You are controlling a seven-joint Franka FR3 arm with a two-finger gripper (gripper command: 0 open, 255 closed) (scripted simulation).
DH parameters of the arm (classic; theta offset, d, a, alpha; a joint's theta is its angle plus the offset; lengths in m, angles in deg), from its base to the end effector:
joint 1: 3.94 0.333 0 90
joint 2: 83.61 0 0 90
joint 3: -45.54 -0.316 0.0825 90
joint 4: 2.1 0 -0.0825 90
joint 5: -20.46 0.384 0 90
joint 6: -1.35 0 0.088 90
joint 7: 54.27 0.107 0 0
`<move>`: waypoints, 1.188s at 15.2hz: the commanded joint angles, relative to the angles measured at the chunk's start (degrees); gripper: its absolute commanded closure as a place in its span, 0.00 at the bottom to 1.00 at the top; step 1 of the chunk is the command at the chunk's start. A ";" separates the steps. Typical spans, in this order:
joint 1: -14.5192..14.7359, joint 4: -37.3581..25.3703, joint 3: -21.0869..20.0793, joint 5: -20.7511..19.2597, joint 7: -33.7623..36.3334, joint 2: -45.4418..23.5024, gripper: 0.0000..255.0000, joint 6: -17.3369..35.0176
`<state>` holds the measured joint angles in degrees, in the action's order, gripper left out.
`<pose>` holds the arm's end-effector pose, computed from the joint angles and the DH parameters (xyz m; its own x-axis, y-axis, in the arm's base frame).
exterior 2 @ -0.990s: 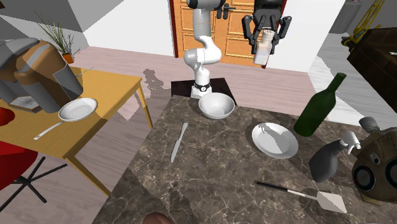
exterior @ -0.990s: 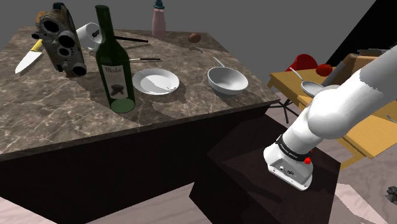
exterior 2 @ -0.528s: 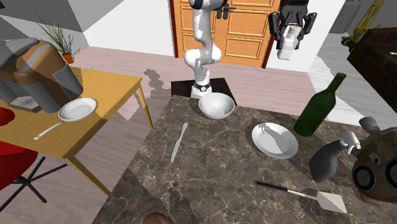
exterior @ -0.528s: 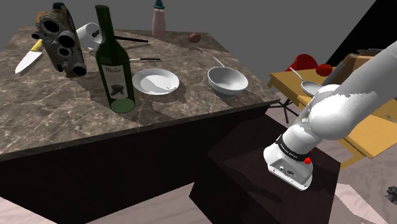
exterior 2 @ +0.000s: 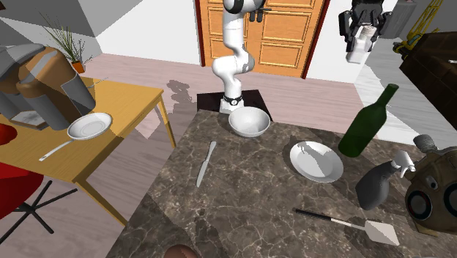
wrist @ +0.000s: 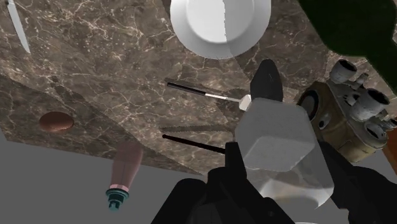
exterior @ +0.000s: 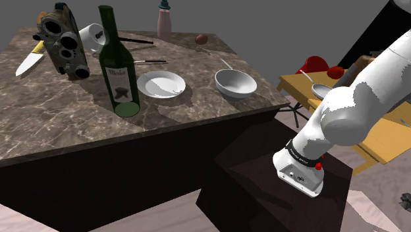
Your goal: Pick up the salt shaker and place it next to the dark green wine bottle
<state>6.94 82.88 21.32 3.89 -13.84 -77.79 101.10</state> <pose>0.4431 0.2992 0.7394 0.8839 -0.0723 0.4620 -0.0955 -0.9951 0.0270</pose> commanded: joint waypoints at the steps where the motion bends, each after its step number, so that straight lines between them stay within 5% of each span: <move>1: 1.44 -3.28 -2.43 -2.26 3.46 -2.82 1.00 -1.86; 8: 10.41 -19.15 -9.36 -13.33 14.14 -16.21 1.00 -10.98; 18: 7.45 -4.62 -8.26 -9.70 15.97 -10.69 1.00 -0.98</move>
<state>14.50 77.25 13.01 -5.92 1.87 -88.70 99.30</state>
